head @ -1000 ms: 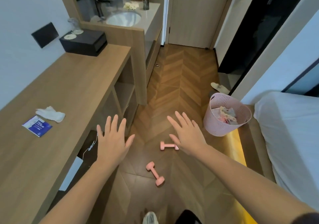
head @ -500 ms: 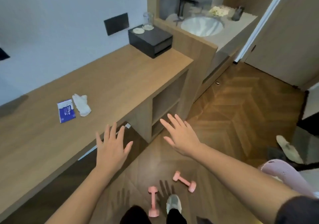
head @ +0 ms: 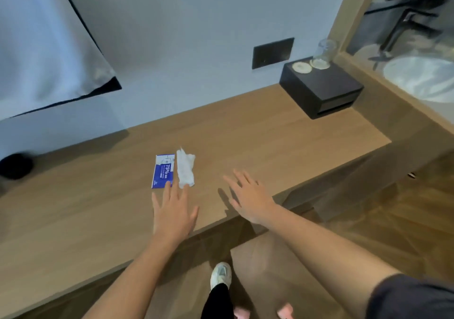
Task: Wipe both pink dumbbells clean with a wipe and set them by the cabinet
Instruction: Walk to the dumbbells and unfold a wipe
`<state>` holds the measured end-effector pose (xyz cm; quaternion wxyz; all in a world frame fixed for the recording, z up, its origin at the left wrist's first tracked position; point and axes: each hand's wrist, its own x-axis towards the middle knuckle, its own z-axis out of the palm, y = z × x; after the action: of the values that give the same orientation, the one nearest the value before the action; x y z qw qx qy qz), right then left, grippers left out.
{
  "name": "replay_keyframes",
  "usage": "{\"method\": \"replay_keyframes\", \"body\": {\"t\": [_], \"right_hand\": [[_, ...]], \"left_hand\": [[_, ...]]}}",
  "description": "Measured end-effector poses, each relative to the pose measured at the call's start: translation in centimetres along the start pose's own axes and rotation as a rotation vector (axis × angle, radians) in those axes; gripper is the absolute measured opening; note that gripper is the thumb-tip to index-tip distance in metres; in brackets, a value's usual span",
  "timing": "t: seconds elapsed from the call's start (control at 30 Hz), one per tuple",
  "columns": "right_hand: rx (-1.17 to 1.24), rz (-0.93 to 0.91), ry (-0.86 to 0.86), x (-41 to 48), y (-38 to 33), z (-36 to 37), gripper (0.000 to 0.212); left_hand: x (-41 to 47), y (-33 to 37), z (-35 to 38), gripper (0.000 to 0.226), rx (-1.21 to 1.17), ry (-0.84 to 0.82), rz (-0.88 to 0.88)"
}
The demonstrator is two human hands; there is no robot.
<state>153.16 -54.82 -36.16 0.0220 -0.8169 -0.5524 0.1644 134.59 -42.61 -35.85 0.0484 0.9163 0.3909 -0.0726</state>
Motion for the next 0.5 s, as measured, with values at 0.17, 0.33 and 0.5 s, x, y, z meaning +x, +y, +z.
{"method": "replay_keyframes", "body": {"t": [0.17, 0.33, 0.5], "right_hand": [[0.009, -0.043, -0.043, 8.2, -1.8, 0.3, 0.064], [0.028, -0.163, -0.019, 15.1, -3.0, 0.4, 0.063], [-0.041, -0.279, -0.122, 19.2, -3.6, 0.9, 0.057]], "left_hand": [[5.6, -2.1, 0.3, 0.06, -0.011, -0.026, -0.004], [9.2, -3.4, 1.6, 0.049, -0.063, -0.036, 0.05], [10.7, -4.6, 2.4, 0.033, -0.086, 0.091, 0.136]]}}
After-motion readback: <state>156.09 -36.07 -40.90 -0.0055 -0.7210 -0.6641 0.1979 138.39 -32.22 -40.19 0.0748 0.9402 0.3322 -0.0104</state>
